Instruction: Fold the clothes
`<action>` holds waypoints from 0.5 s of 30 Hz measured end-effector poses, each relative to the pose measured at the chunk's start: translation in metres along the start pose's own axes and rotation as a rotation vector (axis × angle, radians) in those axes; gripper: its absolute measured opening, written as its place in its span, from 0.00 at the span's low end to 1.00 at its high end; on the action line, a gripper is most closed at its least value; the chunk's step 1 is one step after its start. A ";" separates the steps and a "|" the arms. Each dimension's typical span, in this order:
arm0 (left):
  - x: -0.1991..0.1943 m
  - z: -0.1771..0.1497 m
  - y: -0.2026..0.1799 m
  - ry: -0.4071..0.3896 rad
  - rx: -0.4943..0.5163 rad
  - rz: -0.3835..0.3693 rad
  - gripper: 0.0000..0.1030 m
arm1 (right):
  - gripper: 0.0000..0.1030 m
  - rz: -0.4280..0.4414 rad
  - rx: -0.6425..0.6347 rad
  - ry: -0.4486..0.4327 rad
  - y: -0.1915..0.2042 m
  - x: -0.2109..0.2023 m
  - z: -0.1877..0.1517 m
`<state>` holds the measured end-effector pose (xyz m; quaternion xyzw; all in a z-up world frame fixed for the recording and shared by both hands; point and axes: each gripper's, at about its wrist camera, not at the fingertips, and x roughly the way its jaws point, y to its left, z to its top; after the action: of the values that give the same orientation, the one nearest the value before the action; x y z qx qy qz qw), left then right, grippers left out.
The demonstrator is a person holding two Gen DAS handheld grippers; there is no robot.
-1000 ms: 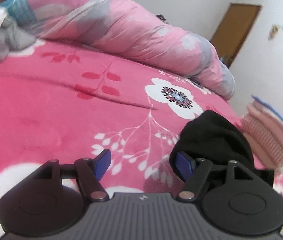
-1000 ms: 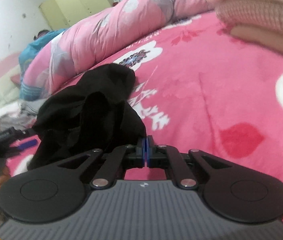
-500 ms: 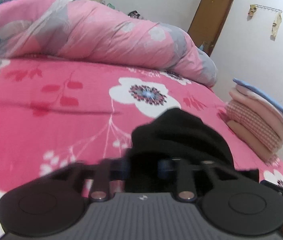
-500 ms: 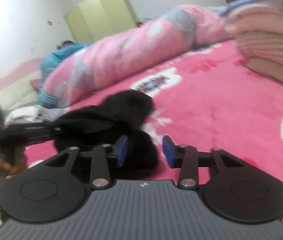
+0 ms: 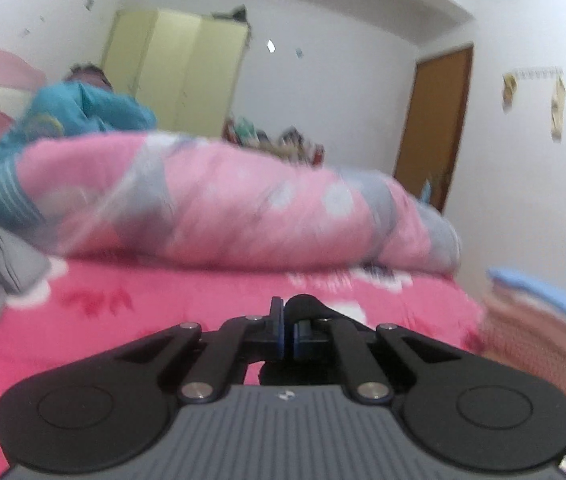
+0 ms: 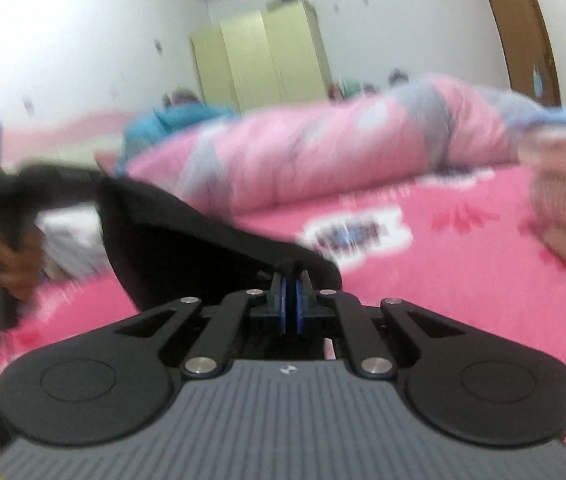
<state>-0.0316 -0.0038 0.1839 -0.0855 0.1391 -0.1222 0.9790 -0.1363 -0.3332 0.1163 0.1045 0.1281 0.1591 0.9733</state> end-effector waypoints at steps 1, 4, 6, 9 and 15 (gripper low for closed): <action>-0.003 0.008 0.004 -0.024 -0.007 0.008 0.04 | 0.01 0.023 0.001 -0.029 0.003 -0.008 0.006; -0.008 0.020 0.022 -0.050 -0.049 0.038 0.04 | 0.01 0.079 -0.011 -0.083 0.012 -0.025 0.019; -0.008 0.021 0.038 -0.043 -0.082 0.066 0.04 | 0.01 0.103 -0.009 -0.091 0.016 -0.030 0.022; -0.013 0.018 0.064 -0.033 -0.131 0.098 0.04 | 0.01 0.119 0.010 -0.076 0.018 -0.028 0.021; -0.045 0.035 0.104 -0.104 -0.166 0.140 0.04 | 0.01 0.151 0.024 -0.128 0.020 -0.032 0.042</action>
<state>-0.0407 0.1117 0.2071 -0.1626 0.1034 -0.0372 0.9806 -0.1598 -0.3326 0.1674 0.1352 0.0595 0.2237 0.9634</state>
